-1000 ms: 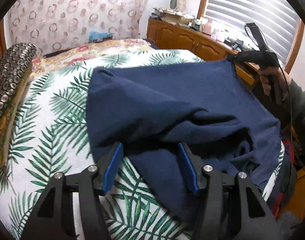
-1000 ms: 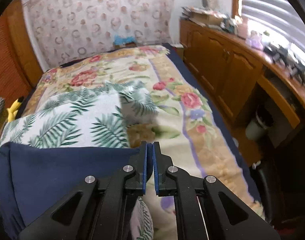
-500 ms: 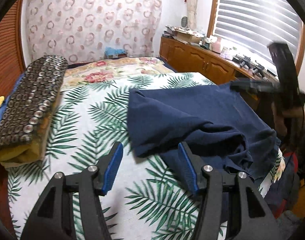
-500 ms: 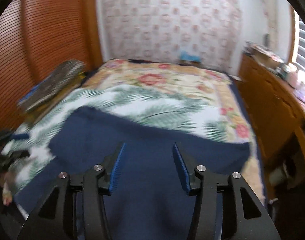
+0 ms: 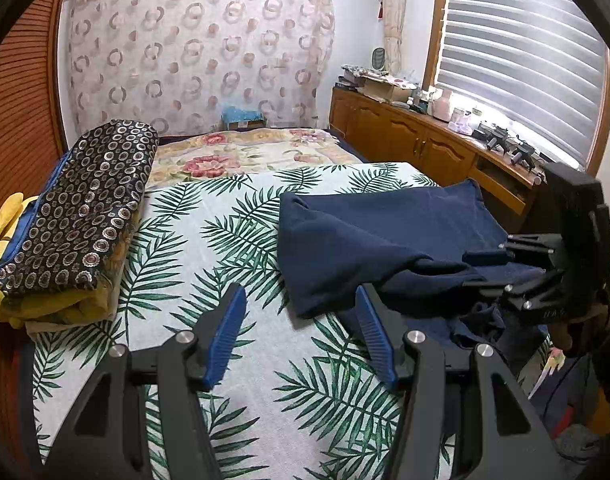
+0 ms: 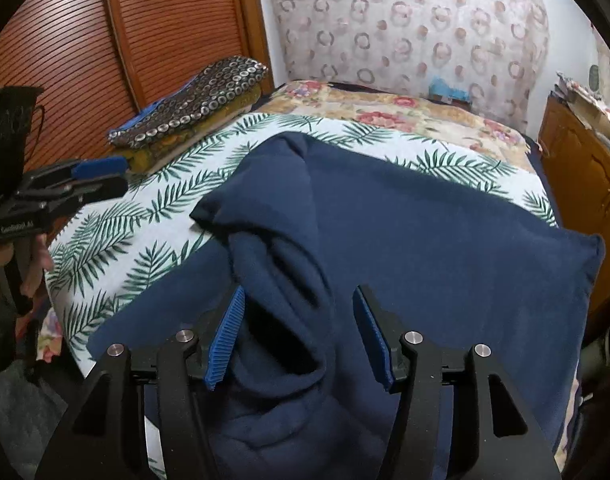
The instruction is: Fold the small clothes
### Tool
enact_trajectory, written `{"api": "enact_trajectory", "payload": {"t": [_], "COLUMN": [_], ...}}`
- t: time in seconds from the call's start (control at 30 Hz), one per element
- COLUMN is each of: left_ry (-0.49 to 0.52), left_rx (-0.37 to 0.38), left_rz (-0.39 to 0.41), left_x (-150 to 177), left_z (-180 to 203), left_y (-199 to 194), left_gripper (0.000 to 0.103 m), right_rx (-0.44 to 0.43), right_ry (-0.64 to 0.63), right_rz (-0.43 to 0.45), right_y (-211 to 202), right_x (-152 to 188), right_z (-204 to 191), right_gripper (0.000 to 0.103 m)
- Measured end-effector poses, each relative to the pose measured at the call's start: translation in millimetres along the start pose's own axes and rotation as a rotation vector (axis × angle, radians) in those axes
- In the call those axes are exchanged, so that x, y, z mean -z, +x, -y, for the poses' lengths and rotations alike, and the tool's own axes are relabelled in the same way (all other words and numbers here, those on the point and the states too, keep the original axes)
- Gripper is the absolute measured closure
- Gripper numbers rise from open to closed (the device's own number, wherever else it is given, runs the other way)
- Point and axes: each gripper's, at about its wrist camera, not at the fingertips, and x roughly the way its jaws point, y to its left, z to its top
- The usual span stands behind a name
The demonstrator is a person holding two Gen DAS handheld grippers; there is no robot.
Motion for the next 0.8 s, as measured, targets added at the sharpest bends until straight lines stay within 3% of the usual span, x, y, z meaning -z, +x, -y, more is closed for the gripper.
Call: {"api": "enact_trajectory", "payload": {"t": [0.27,0.33,0.4,0.43,0.8], "left_ry": [-0.002,-0.004,-0.008,-0.009,0.001], "left_rx": [0.004,0.006,0.006,0.007,0.018], "left_rz": [-0.008,-0.009,-0.011,-0.011,0.006], "left_x": [4,5,5,5,3], "left_z": [5,5,5,4,9], "left_y": [2,3,3,3,0], "left_gripper": [0.047,0.047,0.047,0.047,0.047], "right_rx": [0.015,0.001,-0.018,-0.022,-0.004], "right_ry": [0.034,0.022,-0.005,-0.021,-0.027], "right_rz": [-0.06,-0.055,-0.04,-0.032,0.151], "right_y": [14,14,12,9,-81], "right_x": [17,18,17,17,0], "right_z": [6,2,-4,-7,-7], "right_gripper": [0.046,0.064,0.095,0.099,0.101]}}
